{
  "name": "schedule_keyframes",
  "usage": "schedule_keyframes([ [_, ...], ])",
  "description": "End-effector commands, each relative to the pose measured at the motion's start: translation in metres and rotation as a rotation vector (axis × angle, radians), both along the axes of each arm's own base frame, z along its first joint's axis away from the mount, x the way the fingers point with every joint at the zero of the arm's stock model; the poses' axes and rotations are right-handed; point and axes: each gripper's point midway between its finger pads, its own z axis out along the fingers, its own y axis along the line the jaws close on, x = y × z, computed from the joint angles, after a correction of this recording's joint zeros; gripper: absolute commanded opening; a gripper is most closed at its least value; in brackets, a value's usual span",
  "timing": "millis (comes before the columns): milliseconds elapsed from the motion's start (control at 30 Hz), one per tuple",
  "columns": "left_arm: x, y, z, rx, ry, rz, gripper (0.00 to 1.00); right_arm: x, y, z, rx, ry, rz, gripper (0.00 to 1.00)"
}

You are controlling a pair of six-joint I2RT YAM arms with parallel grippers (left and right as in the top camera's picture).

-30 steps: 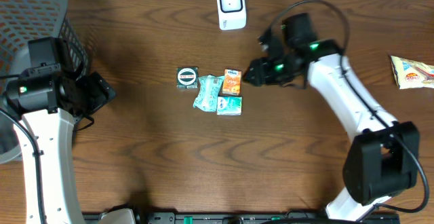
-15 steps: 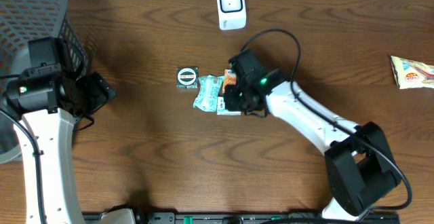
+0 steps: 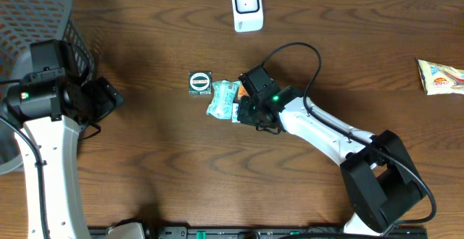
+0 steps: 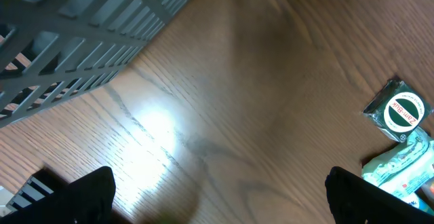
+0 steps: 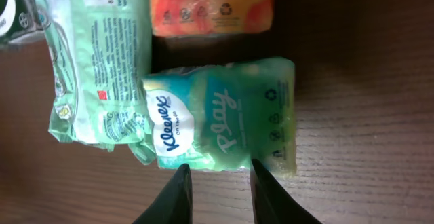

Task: Scan the item barcode
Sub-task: 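Lower the right gripper and grasp the green Kleenex pack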

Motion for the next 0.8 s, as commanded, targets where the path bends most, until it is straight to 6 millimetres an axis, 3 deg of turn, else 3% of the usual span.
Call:
schedule_keyframes([
  [0, -0.003, 0.003, 0.0, 0.013, 0.005, 0.014, 0.98, -0.007, -0.007, -0.014, -0.02, 0.046, -0.094, 0.22],
  [267, -0.003, 0.003, 0.0, 0.013, 0.005, 0.014, 0.98, -0.014, -0.009, -0.024, -0.036, 0.064, -0.11, 0.27],
  [400, -0.003, 0.003, 0.0, 0.013, 0.005, 0.014, 0.98, -0.008, -0.024, -0.025, -0.11, 0.028, -0.142, 0.33],
  [567, -0.003, 0.003, 0.0, 0.013, 0.005, 0.014, 0.98, 0.001, -0.054, -0.026, -0.211, -0.001, -0.196, 0.34],
  [767, -0.003, 0.003, 0.0, 0.013, 0.005, 0.014, 0.98, 0.02, -0.069, -0.017, -0.177, -0.004, -0.113, 0.37],
])
